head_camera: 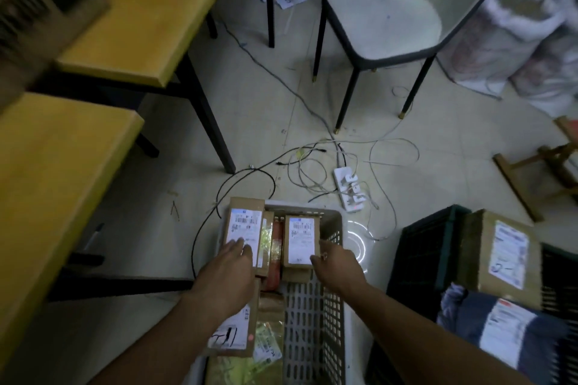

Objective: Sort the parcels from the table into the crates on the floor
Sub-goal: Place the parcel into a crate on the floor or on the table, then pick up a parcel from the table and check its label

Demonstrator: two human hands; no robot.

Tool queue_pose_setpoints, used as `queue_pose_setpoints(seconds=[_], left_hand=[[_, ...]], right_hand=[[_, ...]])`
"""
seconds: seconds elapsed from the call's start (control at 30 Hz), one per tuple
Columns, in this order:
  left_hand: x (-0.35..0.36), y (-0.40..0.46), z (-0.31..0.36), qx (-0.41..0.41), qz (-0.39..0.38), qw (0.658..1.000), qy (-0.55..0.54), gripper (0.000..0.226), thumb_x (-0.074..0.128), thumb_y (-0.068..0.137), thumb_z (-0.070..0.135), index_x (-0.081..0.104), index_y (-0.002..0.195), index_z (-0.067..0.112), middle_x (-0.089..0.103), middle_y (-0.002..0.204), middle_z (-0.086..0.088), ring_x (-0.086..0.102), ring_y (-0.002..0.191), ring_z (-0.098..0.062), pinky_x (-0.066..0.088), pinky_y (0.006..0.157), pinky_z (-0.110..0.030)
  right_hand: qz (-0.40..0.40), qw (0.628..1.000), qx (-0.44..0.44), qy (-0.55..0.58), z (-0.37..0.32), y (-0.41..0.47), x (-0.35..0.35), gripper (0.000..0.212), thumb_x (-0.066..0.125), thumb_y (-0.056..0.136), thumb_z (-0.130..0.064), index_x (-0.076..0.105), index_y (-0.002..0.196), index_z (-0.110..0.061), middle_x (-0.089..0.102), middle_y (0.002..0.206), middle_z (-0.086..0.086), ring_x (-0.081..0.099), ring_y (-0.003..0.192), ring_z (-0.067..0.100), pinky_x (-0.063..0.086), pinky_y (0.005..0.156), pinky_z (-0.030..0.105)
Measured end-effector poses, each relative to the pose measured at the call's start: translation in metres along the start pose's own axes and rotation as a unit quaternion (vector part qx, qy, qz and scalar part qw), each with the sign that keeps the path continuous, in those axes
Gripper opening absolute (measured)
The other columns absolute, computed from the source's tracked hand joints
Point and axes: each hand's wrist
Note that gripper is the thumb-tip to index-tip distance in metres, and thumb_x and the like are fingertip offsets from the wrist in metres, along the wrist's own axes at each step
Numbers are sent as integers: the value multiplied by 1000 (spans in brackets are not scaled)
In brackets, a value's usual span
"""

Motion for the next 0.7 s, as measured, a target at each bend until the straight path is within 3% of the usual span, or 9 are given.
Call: queue_pose_setpoints(seconds=[0.1,0.23,0.33,0.43,0.53,0.63,0.7], left_hand=[[-48,-44,21,-21,-12,999,-28,40,45,100,12,47,139,4,40,153,-12,38,140,-23,36,111,-30],[-120,-114,57,-29,-14,999,-28,28,47,98,12,53,125,8,49,138,-9,48,124,-23,45,95,-33],[-169,-174,82,-32,-1,999,-21,28,49,99,17,53,126,10,46,139,-7,44,128,-23,44,103,-35],[-213,-240,104,-50,11,998,-30,27,43,100,15,56,122,4,49,134,-13,42,129,-28,40,107,-38],[-251,-309,118,-76,37,996,-41,37,38,103,26,54,129,4,46,137,-17,38,136,-34,34,113,-42],[-281,-382,125,-111,80,990,-44,44,35,107,26,38,145,4,34,152,-18,24,147,-33,25,120,-39],[-293,-427,121,-133,101,985,-52,54,32,108,24,19,157,5,13,165,-16,8,154,-29,17,124,-38]], right_hand=[[-21,995,-28,-91,-32,-47,-46,50,53,98,-41,52,145,-24,64,137,4,61,123,22,52,102,40],[-28,982,-70,-171,-90,-130,-120,33,51,97,-37,61,126,-23,70,119,4,68,105,21,57,90,36],[-12,970,-122,-210,-135,-206,-178,25,52,96,-30,61,120,-27,70,114,1,68,97,17,58,86,34],[0,939,-195,-284,-177,-282,-226,34,49,101,-30,56,134,-25,64,129,4,62,117,23,52,94,34],[19,907,-260,-331,-214,-351,-260,41,45,103,-24,49,143,-19,58,141,6,50,134,28,44,104,38],[28,881,-312,-355,-248,-410,-269,44,45,104,-27,45,147,-18,53,149,5,40,143,29,38,112,39],[22,864,-343,-367,-273,-444,-267,44,43,105,-29,43,148,-17,50,151,5,35,147,30,41,111,42]])
Point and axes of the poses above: each hand's wrist, its own y-axis towards the middle knuckle, its own x-axis out of the palm, z = x × y
